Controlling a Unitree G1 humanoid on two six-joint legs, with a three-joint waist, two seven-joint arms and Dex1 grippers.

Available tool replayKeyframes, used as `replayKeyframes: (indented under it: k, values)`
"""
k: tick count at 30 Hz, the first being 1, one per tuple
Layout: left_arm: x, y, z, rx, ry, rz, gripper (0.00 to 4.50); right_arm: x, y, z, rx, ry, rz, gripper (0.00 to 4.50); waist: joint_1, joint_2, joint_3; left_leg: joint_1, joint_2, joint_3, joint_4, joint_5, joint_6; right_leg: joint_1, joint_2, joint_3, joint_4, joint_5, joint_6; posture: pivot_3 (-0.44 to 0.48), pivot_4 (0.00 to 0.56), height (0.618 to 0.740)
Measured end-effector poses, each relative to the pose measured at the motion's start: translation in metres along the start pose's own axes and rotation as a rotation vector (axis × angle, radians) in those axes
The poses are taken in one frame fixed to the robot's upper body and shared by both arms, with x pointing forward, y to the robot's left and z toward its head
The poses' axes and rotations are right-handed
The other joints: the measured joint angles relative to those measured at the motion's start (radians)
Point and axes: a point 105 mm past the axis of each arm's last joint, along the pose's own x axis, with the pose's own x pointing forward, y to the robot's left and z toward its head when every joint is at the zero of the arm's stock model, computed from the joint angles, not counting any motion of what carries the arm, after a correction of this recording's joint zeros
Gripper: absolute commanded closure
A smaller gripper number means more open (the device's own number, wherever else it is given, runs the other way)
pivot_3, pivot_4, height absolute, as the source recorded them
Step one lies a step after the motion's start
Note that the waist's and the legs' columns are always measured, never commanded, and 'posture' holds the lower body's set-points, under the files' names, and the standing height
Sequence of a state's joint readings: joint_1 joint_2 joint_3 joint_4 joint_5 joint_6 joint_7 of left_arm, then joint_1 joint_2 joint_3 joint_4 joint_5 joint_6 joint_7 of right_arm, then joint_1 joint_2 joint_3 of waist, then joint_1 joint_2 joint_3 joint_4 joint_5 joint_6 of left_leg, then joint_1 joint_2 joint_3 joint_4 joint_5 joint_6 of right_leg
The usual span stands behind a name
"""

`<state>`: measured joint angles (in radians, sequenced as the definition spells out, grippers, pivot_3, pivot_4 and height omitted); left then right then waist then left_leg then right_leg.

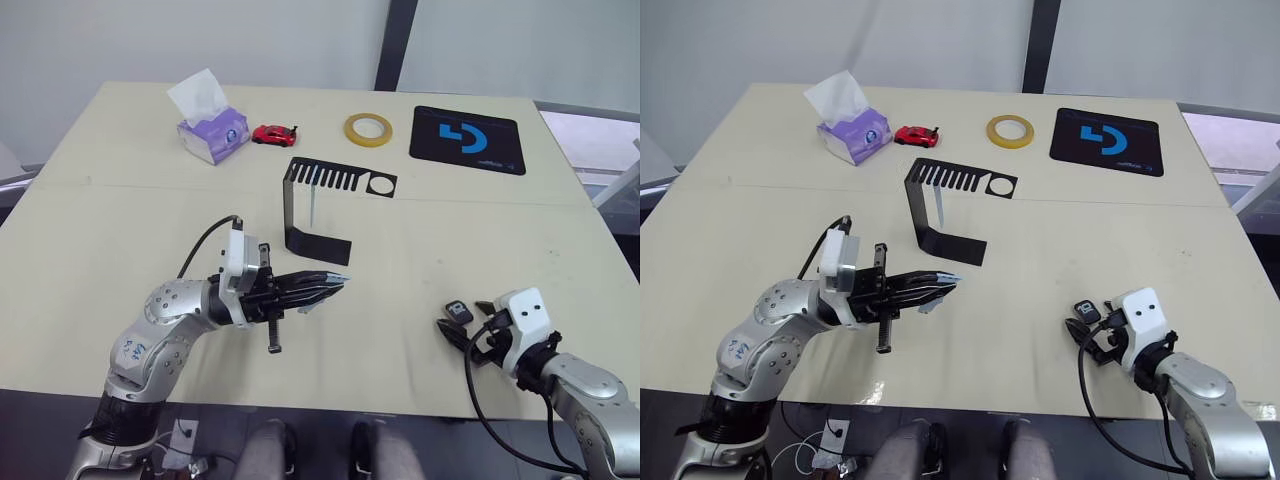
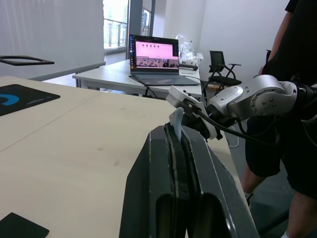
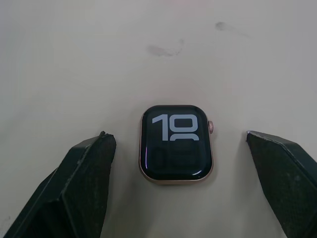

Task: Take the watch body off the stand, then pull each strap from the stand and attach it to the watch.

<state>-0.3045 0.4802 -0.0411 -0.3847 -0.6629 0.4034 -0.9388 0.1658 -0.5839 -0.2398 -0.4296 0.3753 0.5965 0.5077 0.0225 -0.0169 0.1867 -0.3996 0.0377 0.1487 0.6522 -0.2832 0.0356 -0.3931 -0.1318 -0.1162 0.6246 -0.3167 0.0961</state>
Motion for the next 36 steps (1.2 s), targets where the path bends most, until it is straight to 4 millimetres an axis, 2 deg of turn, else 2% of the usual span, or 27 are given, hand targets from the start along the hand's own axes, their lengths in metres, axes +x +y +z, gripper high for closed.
replayKeyframes:
  k: [2,14,19,29,36]
  values:
    - [0.0,0.0,-0.001,-0.002,0.001,0.002,4.5,0.002,0.004,0.0,-0.002,-0.001,0.015,1.16,-0.001,0.0,0.0,0.0,0.0,0.0,0.0,0.0,0.0,0.0,0.0,0.0,0.0,0.0,0.0,0.0,0.15,0.74]
    - [-0.001,-0.001,-0.002,-0.007,0.002,0.003,4.5,0.002,0.007,0.0,-0.003,0.005,0.012,1.16,-0.001,0.0,0.0,0.0,0.0,0.0,0.0,0.0,0.0,0.0,0.0,0.0,0.001,0.0,0.0,0.0,0.15,0.74]
    - [-0.001,-0.001,-0.002,-0.007,0.003,0.002,4.5,-0.002,0.008,0.0,-0.039,0.016,0.061,1.16,-0.001,0.0,0.0,0.0,0.0,0.0,0.0,0.0,0.0,0.0,0.0,0.0,0.0,0.0,0.0,0.0,0.15,0.74]
    - [-0.001,-0.001,-0.002,-0.008,0.005,-0.006,4.5,-0.002,-0.011,0.0,-0.111,0.044,0.196,1.16,0.001,0.0,0.0,0.0,-0.001,0.0,0.002,0.0,0.001,0.001,0.001,-0.001,0.001,0.0,0.0,0.0,0.15,0.74]
    - [-0.001,-0.001,-0.002,-0.009,0.006,-0.005,4.5,0.001,-0.012,0.001,-0.11,0.032,0.233,1.16,0.0,0.0,0.0,0.0,-0.001,0.0,0.002,0.0,0.001,0.001,0.0,-0.001,0.001,0.0,0.0,0.0,0.15,0.74]
